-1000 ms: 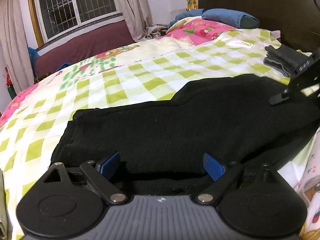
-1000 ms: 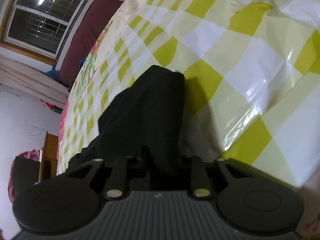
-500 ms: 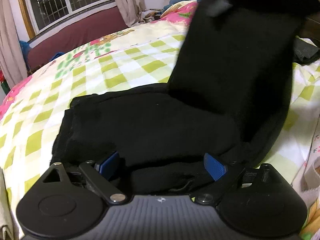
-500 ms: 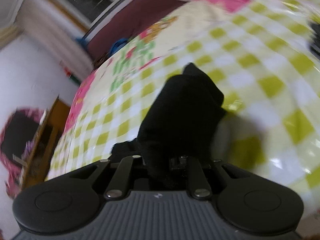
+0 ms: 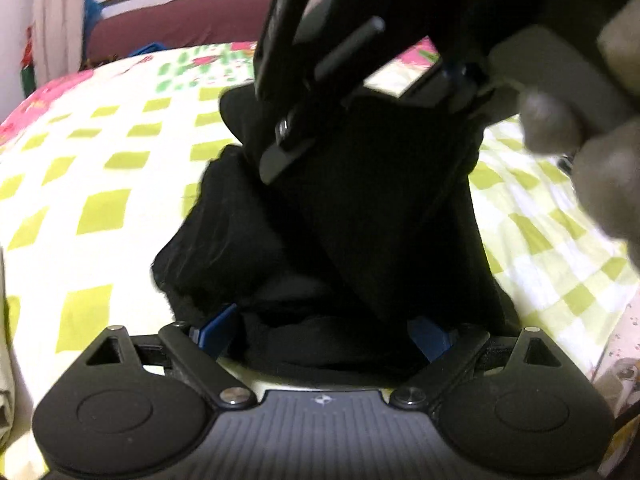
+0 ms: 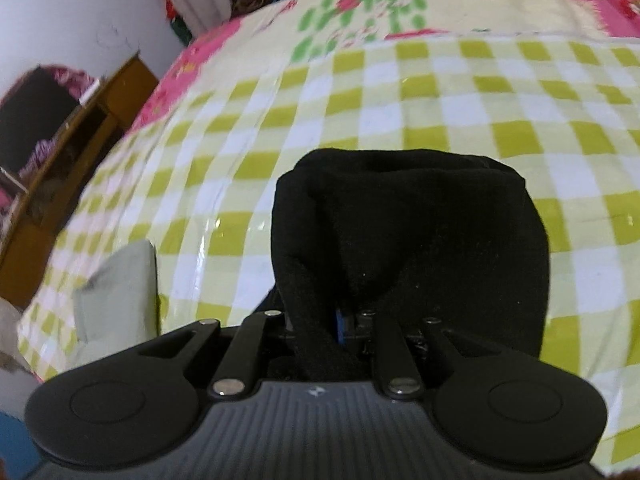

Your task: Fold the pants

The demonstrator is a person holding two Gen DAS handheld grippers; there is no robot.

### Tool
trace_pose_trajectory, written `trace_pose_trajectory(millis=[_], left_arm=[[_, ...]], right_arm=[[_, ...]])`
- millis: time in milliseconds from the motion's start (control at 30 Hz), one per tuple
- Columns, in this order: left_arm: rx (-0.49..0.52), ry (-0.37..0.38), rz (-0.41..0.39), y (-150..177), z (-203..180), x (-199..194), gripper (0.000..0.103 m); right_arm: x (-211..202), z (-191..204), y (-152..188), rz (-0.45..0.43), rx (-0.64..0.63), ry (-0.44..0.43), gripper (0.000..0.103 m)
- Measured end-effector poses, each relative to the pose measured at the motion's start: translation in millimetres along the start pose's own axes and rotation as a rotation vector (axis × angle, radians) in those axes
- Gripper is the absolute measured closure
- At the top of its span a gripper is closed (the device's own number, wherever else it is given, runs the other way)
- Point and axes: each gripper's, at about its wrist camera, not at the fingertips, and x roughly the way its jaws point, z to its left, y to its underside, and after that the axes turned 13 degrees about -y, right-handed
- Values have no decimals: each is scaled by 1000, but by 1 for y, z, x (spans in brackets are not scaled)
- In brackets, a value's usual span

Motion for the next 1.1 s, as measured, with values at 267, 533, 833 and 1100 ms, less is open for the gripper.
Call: trace_pose_trajectory(millis=[267,533,833,1100], left_arm=[[-114,-50,11,4,21,1,0],[-258,-185,30,13,39,-5,0],[-321,-411,-13,15,70,-30,0],[-288,-355,-92,21,73,-58,0]], right_arm=[[27,6,-5,23,32,-46,64],[-3,-12,-14,-94,152,-236,62],[-20,-19,11,-114,-111,-119,62],[-16,-43,-38,-111,-248,-142,55]])
